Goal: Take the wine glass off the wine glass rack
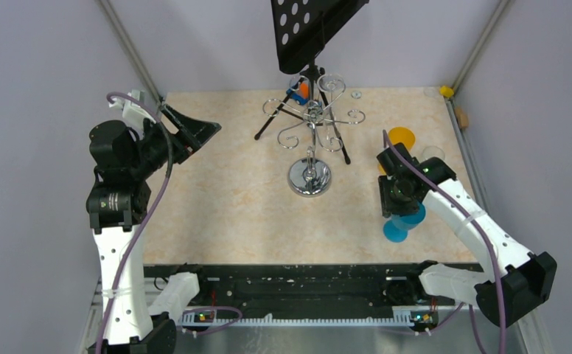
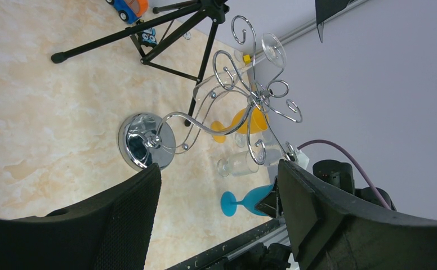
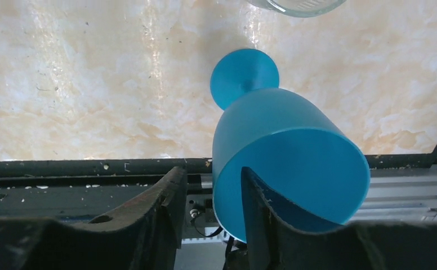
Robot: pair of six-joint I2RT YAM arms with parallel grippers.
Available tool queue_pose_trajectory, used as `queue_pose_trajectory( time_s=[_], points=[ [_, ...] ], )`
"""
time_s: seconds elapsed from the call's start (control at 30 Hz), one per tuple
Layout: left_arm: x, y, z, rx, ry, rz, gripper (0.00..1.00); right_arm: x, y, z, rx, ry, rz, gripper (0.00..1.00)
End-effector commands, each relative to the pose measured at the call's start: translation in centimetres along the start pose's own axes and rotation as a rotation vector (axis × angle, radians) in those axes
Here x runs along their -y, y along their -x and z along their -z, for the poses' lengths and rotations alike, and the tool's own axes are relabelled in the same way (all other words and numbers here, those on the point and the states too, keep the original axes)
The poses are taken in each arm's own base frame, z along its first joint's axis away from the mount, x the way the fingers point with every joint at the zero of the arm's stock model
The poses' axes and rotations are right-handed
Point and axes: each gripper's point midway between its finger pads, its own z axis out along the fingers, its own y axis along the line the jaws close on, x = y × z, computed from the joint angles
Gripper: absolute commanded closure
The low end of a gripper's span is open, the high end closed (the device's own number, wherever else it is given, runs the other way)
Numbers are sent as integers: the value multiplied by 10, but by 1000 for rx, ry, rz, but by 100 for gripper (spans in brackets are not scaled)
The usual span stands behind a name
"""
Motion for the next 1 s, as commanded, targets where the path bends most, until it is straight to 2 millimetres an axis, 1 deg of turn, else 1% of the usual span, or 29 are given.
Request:
queue_pose_trajectory(
  time_s=[0.0,0.1,0.2,0.3,0.43,0.5,0.57,0.63,0.7,0.73,0.8,0.83,0.9,0.97],
  points=[
    [7,5,3,20,-23,-34,21,3,29,18,105,-7,-18,56],
    [8,6,2,19,-24,-39,21,4,49,42,181,5,-37,53],
    [9,8,1,21,-25,-46,21,4,72,71,273,28,-70,53],
    [9,10,-1,16,-27,-50,21,3,94,96,364,50,-110,53],
    [7,12,-3,14,-18,-52,21,-5,126,126,501,116,-162,53],
    [6,13,-4,16,-13,-55,21,-17,145,143,572,193,-194,55],
    [5,13,-5,16,-11,-58,21,-33,165,162,643,295,-225,59],
    [4,14,-7,16,-6,-58,21,-45,187,182,711,377,-274,67],
    [2,14,-8,15,-1,-61,21,-59,209,200,767,458,-301,77],
    [1,14,-8,16,2,-62,21,-64,219,207,792,487,-317,79],
    [-1,14,-9,17,7,-62,21,-79,238,217,813,561,-341,80],
    [-2,13,-9,17,7,-63,21,-87,247,221,818,602,-350,78],
    [-4,13,-10,19,10,-65,21,-103,262,221,810,667,-382,76],
    [-6,12,-11,17,15,-66,21,-115,277,216,787,695,-418,77]
  ],
)
